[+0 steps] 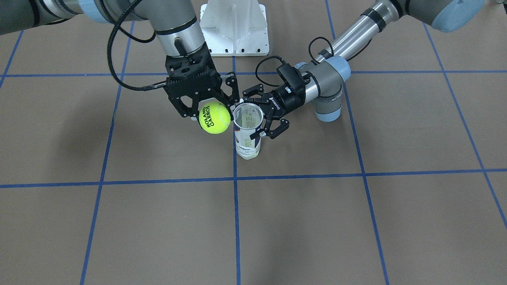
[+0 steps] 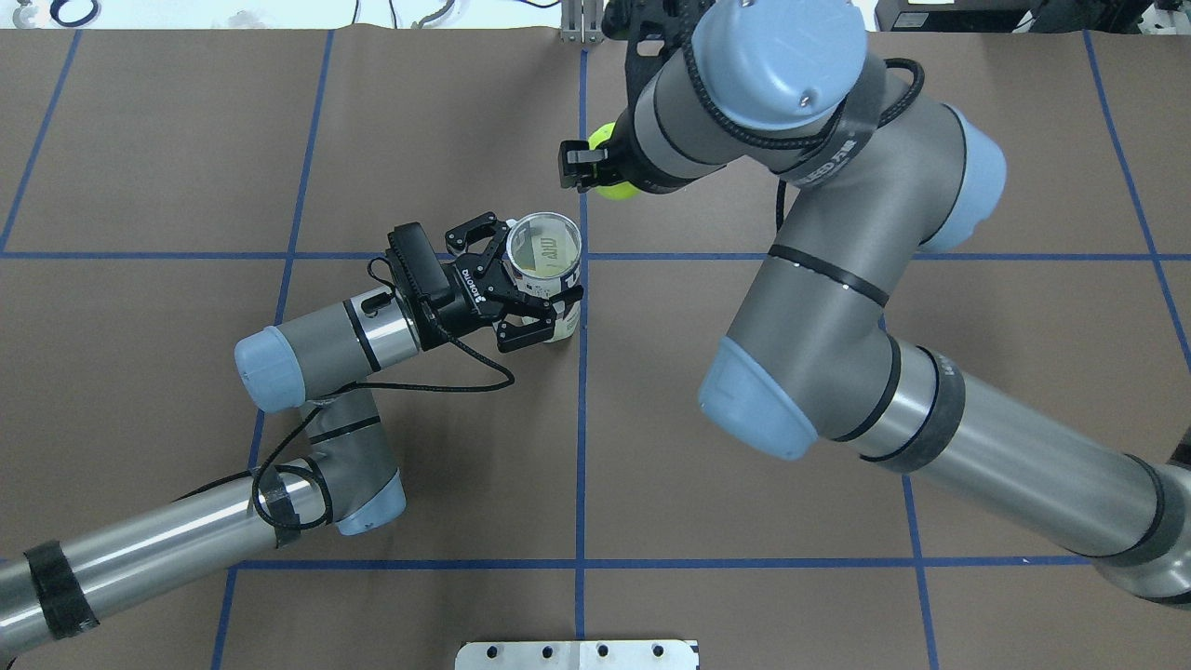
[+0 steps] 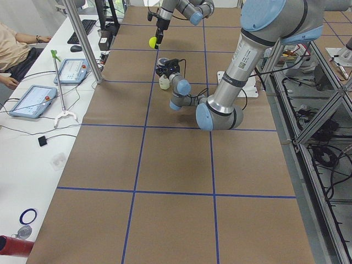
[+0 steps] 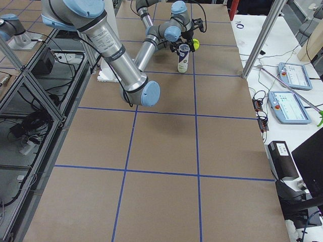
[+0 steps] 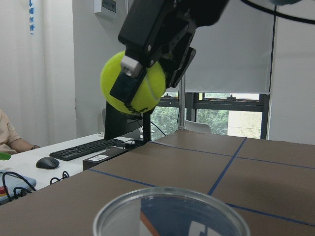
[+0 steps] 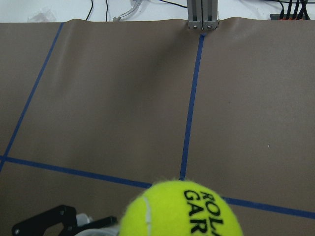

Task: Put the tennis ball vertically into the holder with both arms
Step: 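Carry the second ball with the right gripper over the can's opening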

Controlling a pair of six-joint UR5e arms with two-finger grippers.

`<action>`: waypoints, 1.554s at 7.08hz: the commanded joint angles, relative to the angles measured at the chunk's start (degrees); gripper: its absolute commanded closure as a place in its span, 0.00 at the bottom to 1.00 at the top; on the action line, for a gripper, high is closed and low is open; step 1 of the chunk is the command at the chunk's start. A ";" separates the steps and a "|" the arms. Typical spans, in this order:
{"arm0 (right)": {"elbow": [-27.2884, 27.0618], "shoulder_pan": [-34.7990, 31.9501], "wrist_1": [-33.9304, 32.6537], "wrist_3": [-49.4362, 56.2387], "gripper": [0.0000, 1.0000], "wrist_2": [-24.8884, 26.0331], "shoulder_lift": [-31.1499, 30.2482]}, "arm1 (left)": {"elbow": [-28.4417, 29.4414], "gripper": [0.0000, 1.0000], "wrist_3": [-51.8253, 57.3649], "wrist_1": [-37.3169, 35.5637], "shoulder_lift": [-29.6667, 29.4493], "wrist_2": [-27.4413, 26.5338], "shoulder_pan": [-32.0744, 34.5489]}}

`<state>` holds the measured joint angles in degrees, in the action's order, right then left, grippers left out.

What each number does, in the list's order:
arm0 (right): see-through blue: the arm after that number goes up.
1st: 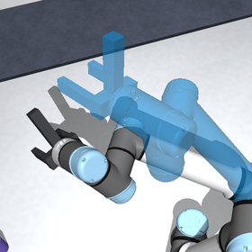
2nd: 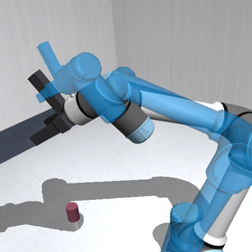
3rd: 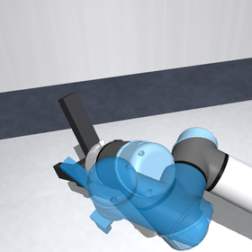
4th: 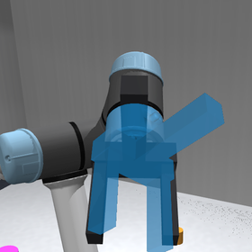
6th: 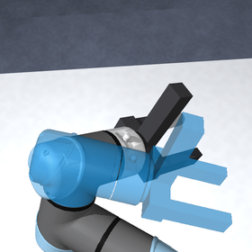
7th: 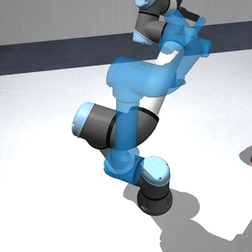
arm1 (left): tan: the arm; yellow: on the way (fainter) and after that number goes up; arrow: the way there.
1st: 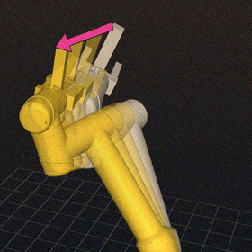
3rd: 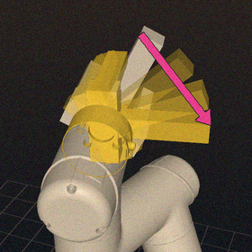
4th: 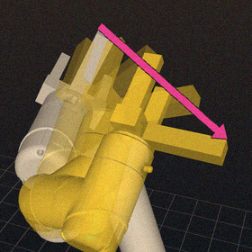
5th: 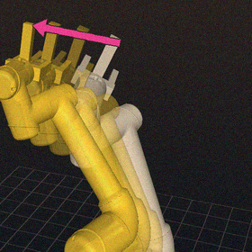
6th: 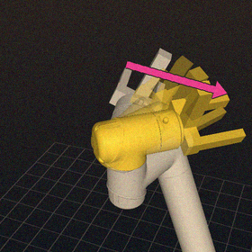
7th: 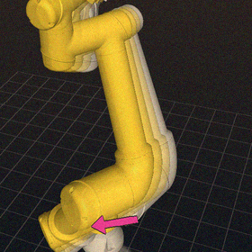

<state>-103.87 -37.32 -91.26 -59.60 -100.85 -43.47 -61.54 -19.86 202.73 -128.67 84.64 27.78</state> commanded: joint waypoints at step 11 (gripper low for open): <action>3.41 7.08 -12.63 0.01 0.02 5.66 9.89 | 0.02 0.01 0.00 0.04 0.00 0.00 -0.18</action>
<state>-100.50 -30.24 -103.93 -59.66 -95.19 -33.61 -61.45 -19.86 202.76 -128.60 84.64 27.60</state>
